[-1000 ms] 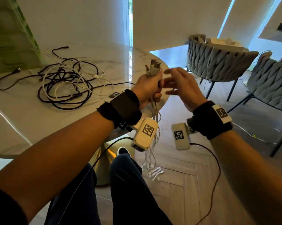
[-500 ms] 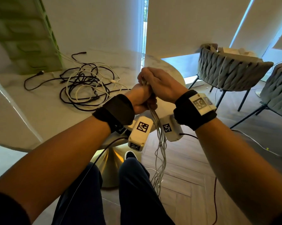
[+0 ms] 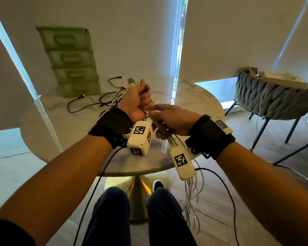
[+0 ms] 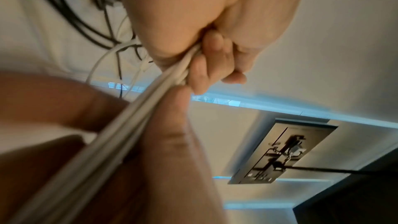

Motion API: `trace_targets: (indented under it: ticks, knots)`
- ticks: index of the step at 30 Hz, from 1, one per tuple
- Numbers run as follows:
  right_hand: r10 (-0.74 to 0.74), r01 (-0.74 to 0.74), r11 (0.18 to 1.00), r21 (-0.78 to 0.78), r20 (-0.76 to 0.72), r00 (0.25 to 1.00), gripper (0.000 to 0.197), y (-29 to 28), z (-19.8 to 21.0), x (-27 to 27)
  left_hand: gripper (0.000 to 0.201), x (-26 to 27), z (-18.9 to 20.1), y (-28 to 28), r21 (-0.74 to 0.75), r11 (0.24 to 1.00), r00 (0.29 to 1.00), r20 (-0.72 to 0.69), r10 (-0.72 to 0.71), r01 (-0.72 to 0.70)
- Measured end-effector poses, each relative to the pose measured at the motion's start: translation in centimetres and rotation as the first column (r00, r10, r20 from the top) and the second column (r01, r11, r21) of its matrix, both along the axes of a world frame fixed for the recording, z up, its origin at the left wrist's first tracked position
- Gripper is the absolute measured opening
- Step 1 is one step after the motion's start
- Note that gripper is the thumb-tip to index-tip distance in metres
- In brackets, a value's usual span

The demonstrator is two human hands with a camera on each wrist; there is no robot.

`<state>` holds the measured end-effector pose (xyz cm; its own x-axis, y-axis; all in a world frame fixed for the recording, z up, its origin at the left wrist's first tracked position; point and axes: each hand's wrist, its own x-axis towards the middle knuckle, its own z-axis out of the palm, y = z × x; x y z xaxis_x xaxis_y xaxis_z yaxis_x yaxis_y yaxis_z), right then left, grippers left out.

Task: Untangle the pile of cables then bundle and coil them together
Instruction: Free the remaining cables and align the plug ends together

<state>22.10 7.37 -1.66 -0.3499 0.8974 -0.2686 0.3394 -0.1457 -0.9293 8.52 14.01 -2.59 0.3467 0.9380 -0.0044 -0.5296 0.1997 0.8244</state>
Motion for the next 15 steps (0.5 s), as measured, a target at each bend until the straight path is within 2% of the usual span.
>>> trace_targets:
  ticks: [3,5,8,12,15]
  knots:
    - [-0.037,0.036,0.999,0.04,0.022,0.999,0.033,0.5,-0.4,-1.5,0.05,-2.3,0.8,0.6,-0.048,0.999,0.998,0.059,0.007,-0.005]
    - [-0.075,0.057,0.986,0.154,0.112,0.991,0.035,0.7,-0.4,-3.0,0.056,-3.6,1.2,0.9,-0.09,0.995,0.994,0.102,0.048,-0.038]
    - [-0.016,-0.113,0.932,0.344,0.349,0.937,0.035,0.6,-0.7,-4.9,0.059,-5.1,1.3,1.3,-0.16,0.979,0.984,0.105,0.142,-0.125]
    - [0.116,-0.294,0.908,0.299,0.494,0.861,0.029,-0.5,-1.4,-6.3,0.059,-7.0,0.6,2.0,-0.215,0.969,0.991,0.03,0.134,-0.125]
    - [0.18,-0.298,0.936,0.184,0.478,0.86,0.029,-0.5,-1.8,-6.3,0.067,-7.8,-0.1,2.4,-0.177,0.982,0.997,-0.026,0.067,-0.071]
